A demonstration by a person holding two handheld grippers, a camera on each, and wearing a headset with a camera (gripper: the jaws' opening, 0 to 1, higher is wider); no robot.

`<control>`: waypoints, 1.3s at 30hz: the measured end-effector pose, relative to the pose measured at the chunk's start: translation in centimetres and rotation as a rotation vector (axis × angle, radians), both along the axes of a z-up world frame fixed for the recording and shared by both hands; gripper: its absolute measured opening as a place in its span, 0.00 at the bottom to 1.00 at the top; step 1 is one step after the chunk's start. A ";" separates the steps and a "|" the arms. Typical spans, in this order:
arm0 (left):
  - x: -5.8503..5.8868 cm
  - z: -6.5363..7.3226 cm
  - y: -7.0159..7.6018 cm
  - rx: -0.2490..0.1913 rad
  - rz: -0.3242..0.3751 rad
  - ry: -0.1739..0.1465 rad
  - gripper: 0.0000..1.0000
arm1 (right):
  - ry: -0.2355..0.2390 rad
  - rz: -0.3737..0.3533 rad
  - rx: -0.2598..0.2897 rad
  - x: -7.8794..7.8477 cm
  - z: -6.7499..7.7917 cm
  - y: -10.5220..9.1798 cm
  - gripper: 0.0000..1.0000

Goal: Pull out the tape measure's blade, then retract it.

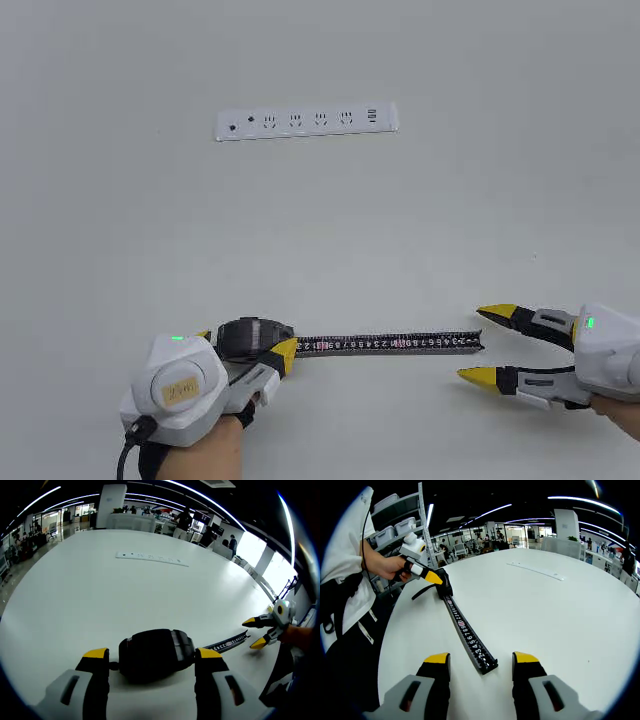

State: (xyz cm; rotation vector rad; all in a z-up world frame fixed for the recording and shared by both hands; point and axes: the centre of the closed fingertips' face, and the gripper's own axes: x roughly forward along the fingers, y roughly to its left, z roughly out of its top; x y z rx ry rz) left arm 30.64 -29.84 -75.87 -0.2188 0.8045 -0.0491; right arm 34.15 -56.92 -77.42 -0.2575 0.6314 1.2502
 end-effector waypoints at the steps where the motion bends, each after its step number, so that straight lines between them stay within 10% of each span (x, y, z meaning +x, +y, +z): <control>1: 0.0 0.0 0.0 0.000 0.000 -0.002 0.68 | -0.003 0.005 -0.007 0.0 -0.2 -0.1 0.49; 23: -0.1 -0.3 -0.5 0.007 -0.010 0.012 0.65 | -0.042 0.074 -0.022 0.2 -0.9 -0.9 0.16; 39: 0.0 -0.1 -0.7 -0.026 0.024 0.004 0.62 | -0.041 0.084 -0.012 -0.1 -0.7 -0.9 0.15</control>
